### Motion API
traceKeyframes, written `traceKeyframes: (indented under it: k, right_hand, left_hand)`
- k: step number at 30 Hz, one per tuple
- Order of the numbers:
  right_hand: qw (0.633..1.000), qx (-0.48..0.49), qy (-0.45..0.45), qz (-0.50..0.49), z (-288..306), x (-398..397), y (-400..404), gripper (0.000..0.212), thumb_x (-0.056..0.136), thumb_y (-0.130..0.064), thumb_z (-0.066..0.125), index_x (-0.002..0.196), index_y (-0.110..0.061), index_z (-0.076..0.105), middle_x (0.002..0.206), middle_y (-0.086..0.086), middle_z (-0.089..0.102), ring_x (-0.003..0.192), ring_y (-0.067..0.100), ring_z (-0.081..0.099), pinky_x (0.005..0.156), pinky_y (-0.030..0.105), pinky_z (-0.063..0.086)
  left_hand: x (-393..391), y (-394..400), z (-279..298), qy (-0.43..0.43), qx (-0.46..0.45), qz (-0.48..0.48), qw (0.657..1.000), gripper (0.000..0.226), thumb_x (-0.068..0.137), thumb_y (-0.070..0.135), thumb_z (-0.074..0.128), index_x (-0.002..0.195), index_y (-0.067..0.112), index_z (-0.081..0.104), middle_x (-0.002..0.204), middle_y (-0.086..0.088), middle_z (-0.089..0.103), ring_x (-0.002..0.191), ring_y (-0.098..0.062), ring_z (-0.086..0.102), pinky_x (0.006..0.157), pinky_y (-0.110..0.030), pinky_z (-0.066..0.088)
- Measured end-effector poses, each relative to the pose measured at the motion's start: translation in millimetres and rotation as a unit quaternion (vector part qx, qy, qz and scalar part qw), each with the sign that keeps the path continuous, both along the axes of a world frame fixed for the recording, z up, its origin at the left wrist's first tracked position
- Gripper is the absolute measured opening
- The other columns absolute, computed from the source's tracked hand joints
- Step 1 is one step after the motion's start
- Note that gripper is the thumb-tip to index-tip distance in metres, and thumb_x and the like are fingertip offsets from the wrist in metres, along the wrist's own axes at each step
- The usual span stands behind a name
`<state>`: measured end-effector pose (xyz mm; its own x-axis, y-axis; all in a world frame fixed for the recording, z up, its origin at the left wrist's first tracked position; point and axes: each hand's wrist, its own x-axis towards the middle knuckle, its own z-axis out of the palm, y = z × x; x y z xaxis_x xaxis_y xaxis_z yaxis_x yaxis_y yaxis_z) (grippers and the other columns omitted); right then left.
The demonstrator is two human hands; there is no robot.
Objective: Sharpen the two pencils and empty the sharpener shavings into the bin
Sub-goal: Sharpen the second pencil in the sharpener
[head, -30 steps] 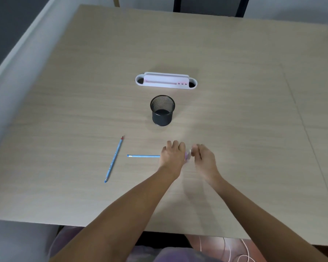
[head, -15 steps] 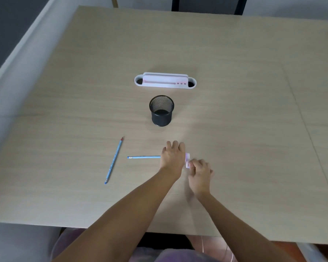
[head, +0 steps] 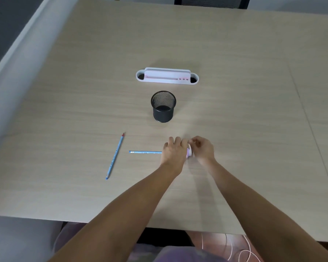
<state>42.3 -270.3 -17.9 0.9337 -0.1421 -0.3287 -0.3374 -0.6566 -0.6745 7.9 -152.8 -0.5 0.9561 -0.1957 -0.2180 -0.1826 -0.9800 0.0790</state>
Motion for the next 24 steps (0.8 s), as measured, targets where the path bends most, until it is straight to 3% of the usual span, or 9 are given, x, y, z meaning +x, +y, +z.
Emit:
traceKeyframes:
  k: [2, 6, 8, 10, 12, 14, 18, 22, 24]
  right_hand:
    - [1.0, -0.016, 0.002, -0.023, -6, -9, 5, 0.02, 0.087, -0.022, 0.053, 0.071, -0.018, 0.065, 0.068, 0.004, 0.068, 0.07, 0.024, 0.062, 0.071, 0.037, 0.046]
    - [0.996, -0.086, -0.031, -0.013, -7, -53, 8, 0.025, 0.08, -0.003, 0.049, 0.06, -0.015, 0.056, 0.064, 0.007, 0.057, 0.067, 0.03, 0.054, 0.06, 0.036, 0.037]
    - [0.997, -0.063, -0.038, 0.014, -4, -80, 7, 0.032, 0.086, -0.001, 0.046, 0.059, -0.017, 0.05, 0.064, 0.009, 0.055, 0.063, 0.026, 0.048, 0.062, 0.038, 0.04]
    - [0.999, 0.016, -0.041, 0.026, 5, -94, 0, 0.04, 0.094, -0.006, 0.041, 0.058, -0.023, 0.041, 0.061, 0.011, 0.051, 0.055, 0.019, 0.039, 0.055, 0.031, 0.036]
    - [0.997, 0.06, -0.022, 0.043, 17, -88, -7, 0.035, 0.097, -0.016, 0.039, 0.063, -0.014, 0.044, 0.061, 0.01, 0.048, 0.056, 0.017, 0.038, 0.051, 0.022, 0.029]
    - [0.994, 0.073, -0.006, 0.075, 26, -76, -14, 0.034, 0.098, -0.022, 0.039, 0.069, -0.005, 0.047, 0.064, 0.005, 0.048, 0.059, 0.016, 0.04, 0.052, 0.022, 0.029]
    - [0.995, 0.043, -0.048, 0.077, 30, -49, -15, 0.033, 0.095, -0.015, 0.043, 0.062, -0.008, 0.045, 0.053, -0.005, 0.04, 0.048, 0.007, 0.035, 0.047, 0.018, 0.029]
    - [0.998, 0.039, -0.049, 0.002, 20, -5, 0, 0.037, 0.092, -0.018, 0.047, 0.056, -0.011, 0.043, 0.052, 0.001, 0.043, 0.054, 0.017, 0.039, 0.054, 0.029, 0.031]
    - [0.998, 0.043, -0.02, -0.031, 8, 7, 3, 0.025, 0.089, -0.021, 0.052, 0.066, -0.013, 0.058, 0.065, 0.003, 0.061, 0.064, 0.02, 0.055, 0.064, 0.032, 0.043]
  left_hand:
    - [1, 0, 2, -0.003, 0.009, 0.006, 1.0, 0.056, 0.066, 0.009, 0.074, 0.111, 0.01, 0.041, 0.107, -0.006, 0.051, 0.098, -0.026, 0.048, 0.069, -0.028, 0.041]
    - [0, -2, 4, 0.011, 0.012, 0.008, 1.0, 0.058, 0.063, 0.002, 0.073, 0.109, 0.009, 0.04, 0.108, -0.007, 0.049, 0.098, -0.026, 0.047, 0.064, -0.028, 0.035]
    - [0, -2, 5, 0.007, 0.012, 0.014, 1.0, 0.058, 0.062, 0.0, 0.073, 0.109, 0.009, 0.039, 0.108, -0.006, 0.049, 0.099, -0.026, 0.047, 0.063, -0.028, 0.034]
    - [1, -2, 4, 0.004, 0.018, 0.008, 1.0, 0.059, 0.062, 0.001, 0.073, 0.109, 0.01, 0.039, 0.108, -0.006, 0.049, 0.099, -0.025, 0.047, 0.063, -0.027, 0.035]
    - [0, -1, 3, 0.006, 0.012, 0.007, 1.0, 0.059, 0.062, 0.0, 0.072, 0.11, 0.009, 0.039, 0.109, -0.008, 0.049, 0.1, -0.027, 0.046, 0.064, -0.028, 0.036]
    - [1, -1, 2, 0.005, 0.007, 0.007, 1.0, 0.059, 0.062, 0.0, 0.072, 0.11, 0.008, 0.039, 0.109, -0.009, 0.049, 0.101, -0.028, 0.046, 0.066, -0.028, 0.038]
    - [4, -3, 1, -0.002, 0.001, 0.017, 1.0, 0.055, 0.067, 0.009, 0.074, 0.11, 0.008, 0.038, 0.109, -0.008, 0.05, 0.101, -0.027, 0.046, 0.064, -0.028, 0.033]
    - [3, -2, 0, -0.005, 0.014, -0.004, 1.0, 0.059, 0.065, 0.01, 0.075, 0.111, 0.009, 0.039, 0.108, -0.008, 0.05, 0.1, -0.027, 0.047, 0.064, -0.028, 0.035]
    - [3, -3, 1, -0.001, 0.012, 0.006, 1.0, 0.059, 0.064, 0.01, 0.077, 0.111, 0.01, 0.04, 0.107, -0.007, 0.051, 0.099, -0.027, 0.048, 0.065, -0.028, 0.038]
